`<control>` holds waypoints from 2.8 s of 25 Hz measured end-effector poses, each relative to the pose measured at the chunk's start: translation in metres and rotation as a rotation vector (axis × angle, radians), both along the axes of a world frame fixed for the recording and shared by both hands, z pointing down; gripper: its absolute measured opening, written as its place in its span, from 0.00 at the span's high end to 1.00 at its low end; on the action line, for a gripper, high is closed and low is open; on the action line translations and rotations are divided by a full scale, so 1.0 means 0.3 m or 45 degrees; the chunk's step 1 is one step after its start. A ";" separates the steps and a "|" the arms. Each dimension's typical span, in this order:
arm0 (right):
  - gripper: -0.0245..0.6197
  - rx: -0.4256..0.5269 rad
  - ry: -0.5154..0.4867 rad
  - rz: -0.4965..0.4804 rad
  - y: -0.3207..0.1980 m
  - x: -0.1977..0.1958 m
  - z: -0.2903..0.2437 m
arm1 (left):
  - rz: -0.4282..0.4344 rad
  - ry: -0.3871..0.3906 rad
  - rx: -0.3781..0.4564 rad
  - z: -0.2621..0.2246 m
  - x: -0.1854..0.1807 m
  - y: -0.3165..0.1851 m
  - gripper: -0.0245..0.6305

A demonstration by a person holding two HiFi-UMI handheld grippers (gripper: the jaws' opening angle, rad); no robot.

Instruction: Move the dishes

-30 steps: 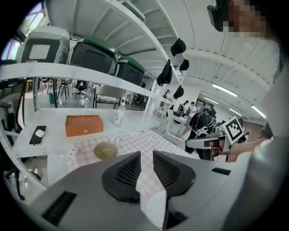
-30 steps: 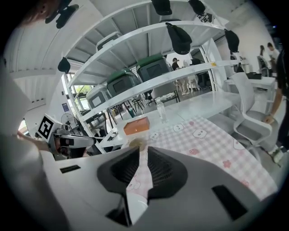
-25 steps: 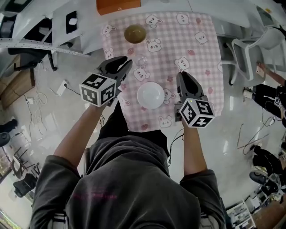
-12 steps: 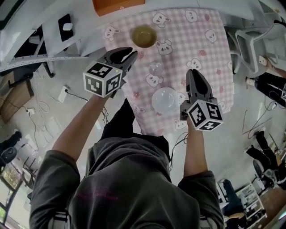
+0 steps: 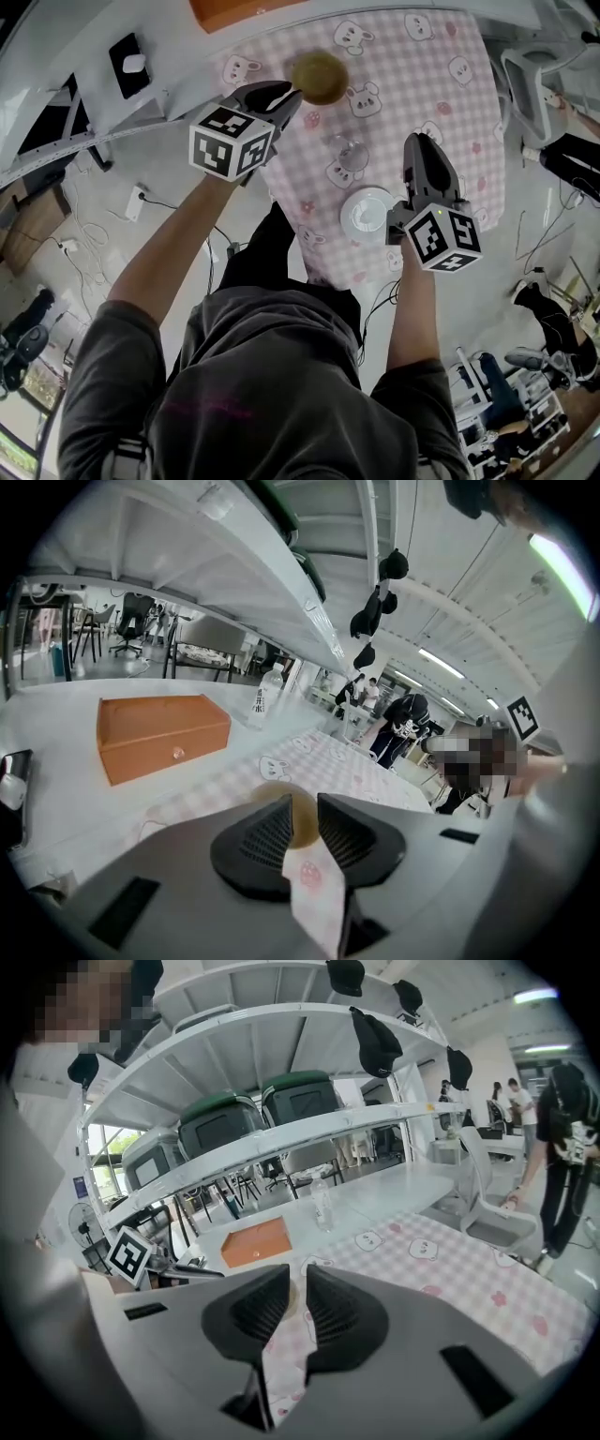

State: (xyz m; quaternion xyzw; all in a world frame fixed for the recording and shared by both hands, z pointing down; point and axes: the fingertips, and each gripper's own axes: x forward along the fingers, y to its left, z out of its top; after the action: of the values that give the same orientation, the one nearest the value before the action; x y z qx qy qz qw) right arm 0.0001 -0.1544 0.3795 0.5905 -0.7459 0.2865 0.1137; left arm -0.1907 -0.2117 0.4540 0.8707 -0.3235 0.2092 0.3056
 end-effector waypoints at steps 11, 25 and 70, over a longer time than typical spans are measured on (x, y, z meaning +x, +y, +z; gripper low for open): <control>0.87 -0.020 0.008 0.004 -0.049 -0.010 0.051 | 0.006 -0.068 -0.046 0.137 -0.023 -0.118 0.83; 0.87 -0.092 -0.037 -0.025 -0.049 -0.017 0.184 | 0.037 -0.164 -0.147 0.309 -0.020 -0.164 0.83; 0.87 0.010 -0.074 -0.072 -0.004 -0.033 0.017 | -0.083 -0.088 -0.017 -0.043 -0.069 -0.147 0.94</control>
State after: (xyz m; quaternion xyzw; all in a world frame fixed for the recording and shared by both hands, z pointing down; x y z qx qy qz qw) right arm -0.0097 -0.1555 0.3847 0.5609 -0.7664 0.2973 0.0976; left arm -0.2114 -0.2559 0.4412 0.8498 -0.3607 0.2314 0.3068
